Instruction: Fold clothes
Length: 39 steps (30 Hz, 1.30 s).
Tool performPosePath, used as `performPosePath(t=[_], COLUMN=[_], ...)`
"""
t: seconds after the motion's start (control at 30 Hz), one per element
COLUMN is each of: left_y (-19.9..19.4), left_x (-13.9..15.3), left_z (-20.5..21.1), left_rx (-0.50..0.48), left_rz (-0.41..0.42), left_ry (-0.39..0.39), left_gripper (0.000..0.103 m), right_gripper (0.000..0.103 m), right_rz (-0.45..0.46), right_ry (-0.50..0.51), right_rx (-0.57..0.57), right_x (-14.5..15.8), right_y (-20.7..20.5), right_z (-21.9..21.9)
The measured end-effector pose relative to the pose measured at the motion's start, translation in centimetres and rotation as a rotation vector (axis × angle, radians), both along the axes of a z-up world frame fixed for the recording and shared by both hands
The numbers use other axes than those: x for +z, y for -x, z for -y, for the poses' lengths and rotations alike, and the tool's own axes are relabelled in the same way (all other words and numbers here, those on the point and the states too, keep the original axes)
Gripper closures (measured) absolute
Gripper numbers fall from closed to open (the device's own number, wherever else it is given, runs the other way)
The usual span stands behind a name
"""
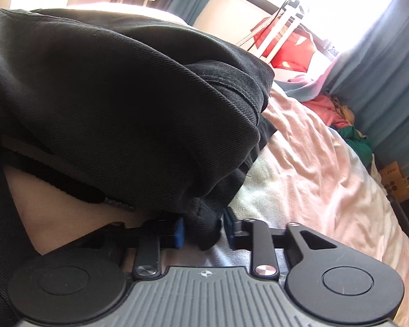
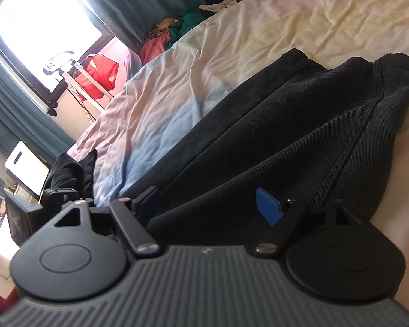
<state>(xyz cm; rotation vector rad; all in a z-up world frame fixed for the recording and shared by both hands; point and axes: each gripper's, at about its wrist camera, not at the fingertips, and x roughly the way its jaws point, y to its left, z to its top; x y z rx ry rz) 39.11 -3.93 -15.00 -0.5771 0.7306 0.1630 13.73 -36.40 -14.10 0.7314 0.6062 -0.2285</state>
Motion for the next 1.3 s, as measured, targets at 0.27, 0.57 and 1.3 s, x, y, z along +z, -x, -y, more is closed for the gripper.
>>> performPosePath(t=[0.27, 0.57, 1.3], left_y=[2.0, 1.8, 8.2], left_x=[5.1, 11.0, 10.1], left_z=[1.6, 10.9, 18.3], left_rx=[-0.103, -0.300, -0.837], left_rz=[0.093, 0.124, 0.099], left_ry=[-0.104, 0.029, -0.037], left_gripper=[0.092, 0.093, 0.024], right_gripper=[0.023, 0.023, 0.022], right_rz=[0.019, 0.028, 0.076], right_ry=[-0.027, -0.041, -0.124], right_rx=[-0.029, -0.092, -0.174], right_x=[0.4, 0.5, -0.3], right_y=[0.8, 1.5, 2.3], right_z=[0.8, 2.0, 4.3])
